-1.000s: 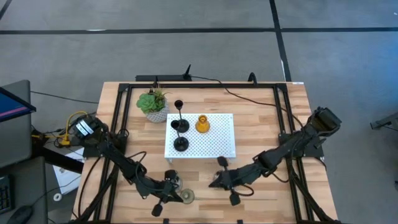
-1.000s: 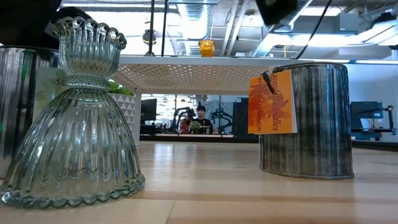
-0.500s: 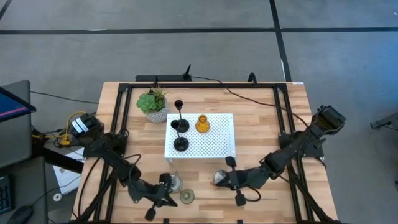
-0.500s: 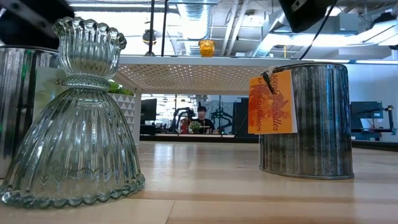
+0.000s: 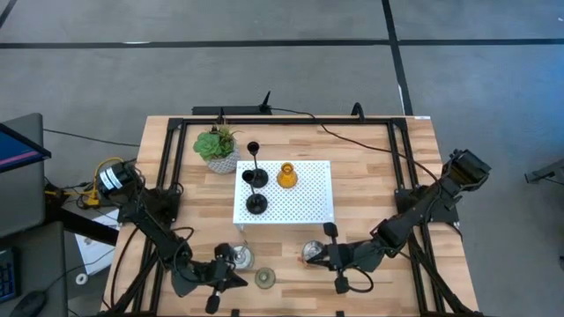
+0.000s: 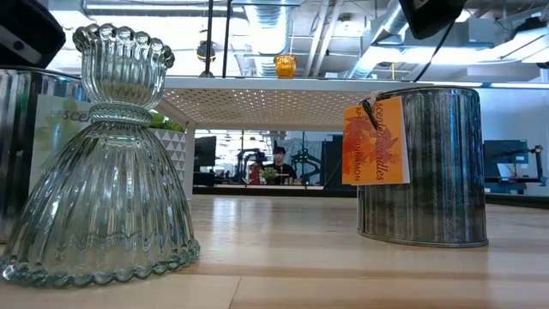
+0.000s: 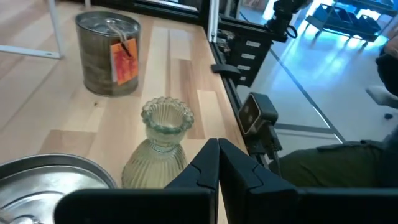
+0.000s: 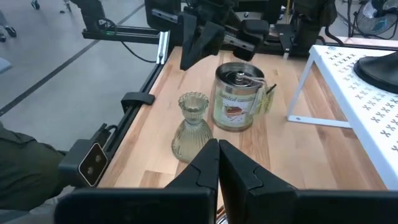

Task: Pick & Place candle stick holders
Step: Align the transparent glass candle holder with the yellow glass candle holder on the shelf

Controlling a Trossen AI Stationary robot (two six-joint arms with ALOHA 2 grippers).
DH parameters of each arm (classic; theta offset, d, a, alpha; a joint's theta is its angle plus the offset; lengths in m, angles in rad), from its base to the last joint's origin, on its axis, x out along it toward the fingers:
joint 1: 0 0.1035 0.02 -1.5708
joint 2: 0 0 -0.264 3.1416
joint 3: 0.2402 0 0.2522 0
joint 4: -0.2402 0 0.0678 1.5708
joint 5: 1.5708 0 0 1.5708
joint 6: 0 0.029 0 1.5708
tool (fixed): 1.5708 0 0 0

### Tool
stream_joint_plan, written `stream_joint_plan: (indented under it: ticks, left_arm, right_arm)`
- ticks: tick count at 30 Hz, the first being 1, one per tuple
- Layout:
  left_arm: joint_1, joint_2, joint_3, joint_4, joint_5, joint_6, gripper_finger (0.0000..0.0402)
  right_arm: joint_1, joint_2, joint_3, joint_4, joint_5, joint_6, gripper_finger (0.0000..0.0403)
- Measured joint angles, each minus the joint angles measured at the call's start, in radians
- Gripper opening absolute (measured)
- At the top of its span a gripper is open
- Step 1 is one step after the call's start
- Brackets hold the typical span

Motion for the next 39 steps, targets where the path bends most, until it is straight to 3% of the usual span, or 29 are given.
stream_joint_plan:
  ticks: [14,19,26,32,39]
  left_arm:
    - [-0.005,-0.001,0.0,-0.111,-0.059,-0.093,0.0002]
    - [-0.027,-0.068,0.0,-0.108,-0.048,-0.084,0.0002]
    - [-0.004,-0.192,0.0,-0.109,0.116,0.051,0.0002]
    - [0.075,-0.178,0.004,-0.121,0.306,0.147,0.0002]
    - [0.129,-0.095,0.147,-0.419,0.349,0.161,0.0002]
  right_arm:
    - [0.013,0.0,0.0,0.0,0.0,0.009,0.0]
    - [0.013,0.0,0.0,0.0,0.0,0.009,0.0]
    - [0.013,0.0,0.0,0.0,0.0,0.009,0.0]
    - [0.013,0.0,0.0,-0.006,0.0,0.009,0.0]
    - [0.01,0.0,0.0,-0.007,0.0,0.009,0.0]
